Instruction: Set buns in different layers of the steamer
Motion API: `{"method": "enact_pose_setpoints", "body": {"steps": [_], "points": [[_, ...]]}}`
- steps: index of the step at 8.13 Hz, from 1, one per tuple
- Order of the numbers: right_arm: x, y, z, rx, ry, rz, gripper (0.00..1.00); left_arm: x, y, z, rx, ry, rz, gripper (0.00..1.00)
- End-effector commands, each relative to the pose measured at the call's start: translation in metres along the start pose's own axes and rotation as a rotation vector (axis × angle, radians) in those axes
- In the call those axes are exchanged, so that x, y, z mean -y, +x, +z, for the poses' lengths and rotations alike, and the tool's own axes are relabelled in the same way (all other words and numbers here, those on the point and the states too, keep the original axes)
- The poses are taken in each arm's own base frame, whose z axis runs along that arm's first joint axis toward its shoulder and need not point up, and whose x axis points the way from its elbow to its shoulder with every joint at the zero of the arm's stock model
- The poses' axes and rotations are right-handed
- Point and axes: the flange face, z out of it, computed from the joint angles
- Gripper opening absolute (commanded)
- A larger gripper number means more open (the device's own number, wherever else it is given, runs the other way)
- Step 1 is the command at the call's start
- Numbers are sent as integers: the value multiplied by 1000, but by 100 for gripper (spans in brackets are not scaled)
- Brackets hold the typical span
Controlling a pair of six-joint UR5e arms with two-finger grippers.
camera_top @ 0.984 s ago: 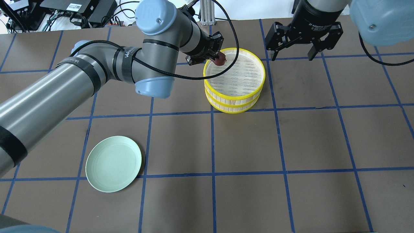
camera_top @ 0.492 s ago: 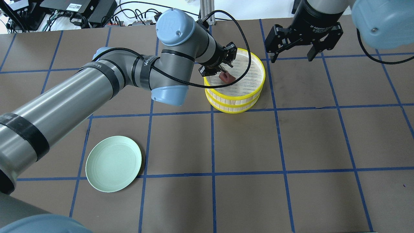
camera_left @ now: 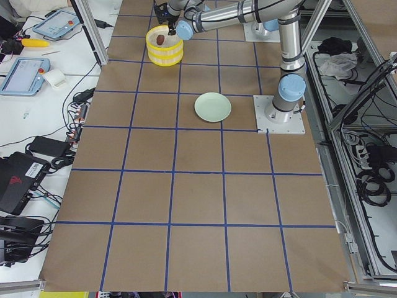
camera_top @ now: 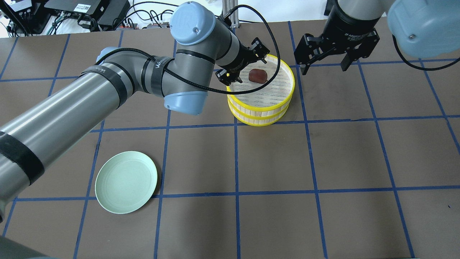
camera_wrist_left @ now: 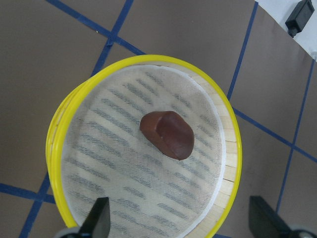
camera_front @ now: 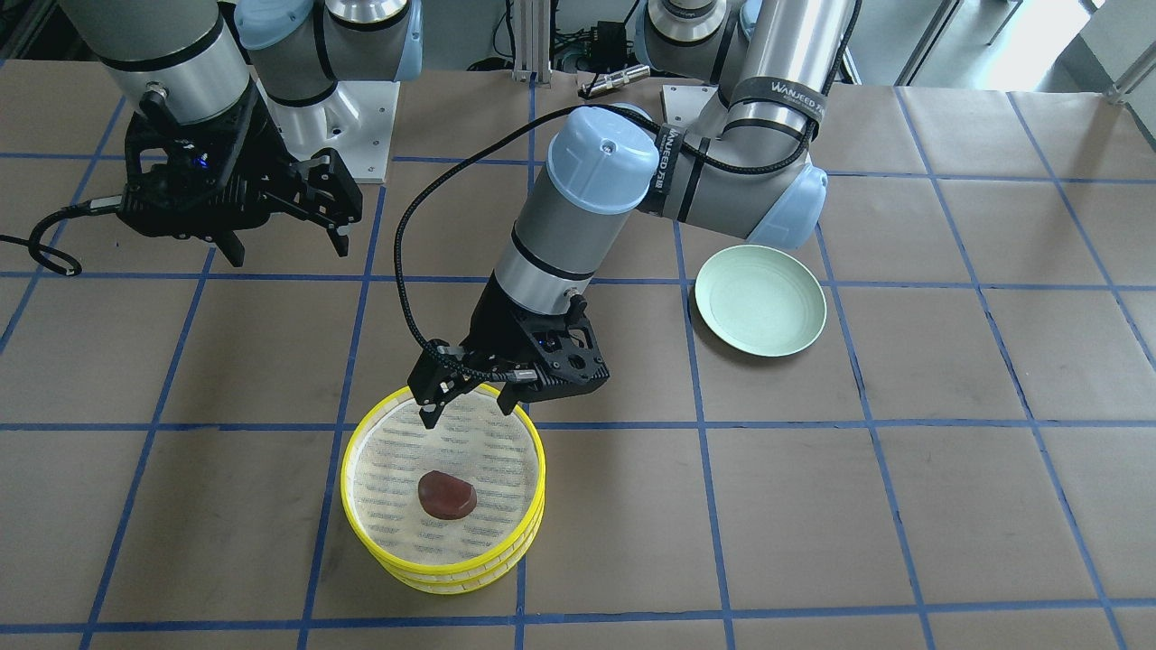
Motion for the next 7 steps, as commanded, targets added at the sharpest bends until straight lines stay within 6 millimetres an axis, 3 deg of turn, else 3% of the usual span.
{"method": "enact_pose_setpoints", "body": {"steps": [1,4,6,7], "points": [[-5,-1,-7,-6,11,4,100,21,-21,-40,138,14,109,100],[-7,-2,-6,-5,5,5,100,69,-80,-129,312,-15,343,100],[-8,-2,-4,-5,2,4,100,78,-119,-175,382,-107,309,100],[-8,-1,-4,-5,0,4,100,78,-129,-193,394,-136,335,100]]}}
